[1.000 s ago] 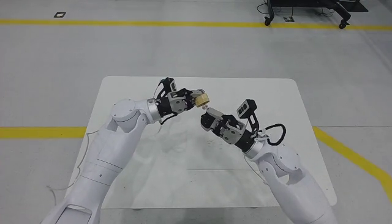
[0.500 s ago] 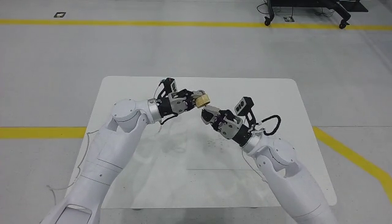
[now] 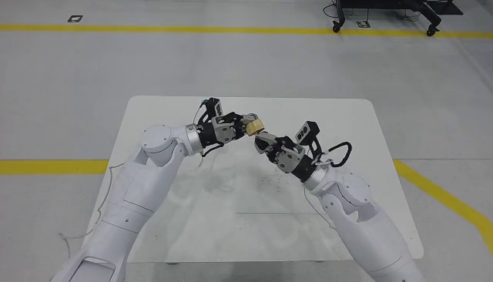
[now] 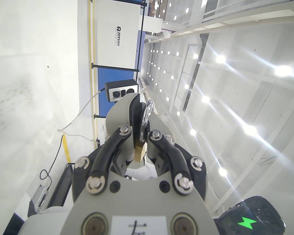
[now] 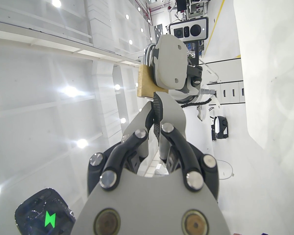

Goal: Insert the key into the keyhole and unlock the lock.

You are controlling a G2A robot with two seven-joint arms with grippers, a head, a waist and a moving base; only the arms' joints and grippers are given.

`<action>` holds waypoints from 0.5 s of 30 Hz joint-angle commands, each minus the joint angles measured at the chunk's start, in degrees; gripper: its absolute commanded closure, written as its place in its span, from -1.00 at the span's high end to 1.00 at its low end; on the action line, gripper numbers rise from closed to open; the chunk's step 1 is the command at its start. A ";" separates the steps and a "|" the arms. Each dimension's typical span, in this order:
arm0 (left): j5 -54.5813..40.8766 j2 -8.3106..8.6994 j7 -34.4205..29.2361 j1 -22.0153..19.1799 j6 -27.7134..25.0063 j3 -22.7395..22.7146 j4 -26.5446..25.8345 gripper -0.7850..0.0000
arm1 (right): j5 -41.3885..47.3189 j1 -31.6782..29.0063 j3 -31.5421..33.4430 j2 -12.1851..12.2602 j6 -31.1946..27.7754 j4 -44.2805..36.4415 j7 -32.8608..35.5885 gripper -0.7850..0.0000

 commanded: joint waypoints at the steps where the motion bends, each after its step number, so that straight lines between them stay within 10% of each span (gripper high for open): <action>1: 0.03 0.00 -0.01 -0.03 -0.03 0.02 0.02 -1.00 | 0.95 -0.07 0.21 -0.04 0.30 -0.06 0.13 -1.00; 15: 6.01 0.38 2.20 -0.18 -1.54 0.50 -1.49 -1.00 | 26.55 2.04 2.20 -0.83 13.05 6.67 7.11 -1.00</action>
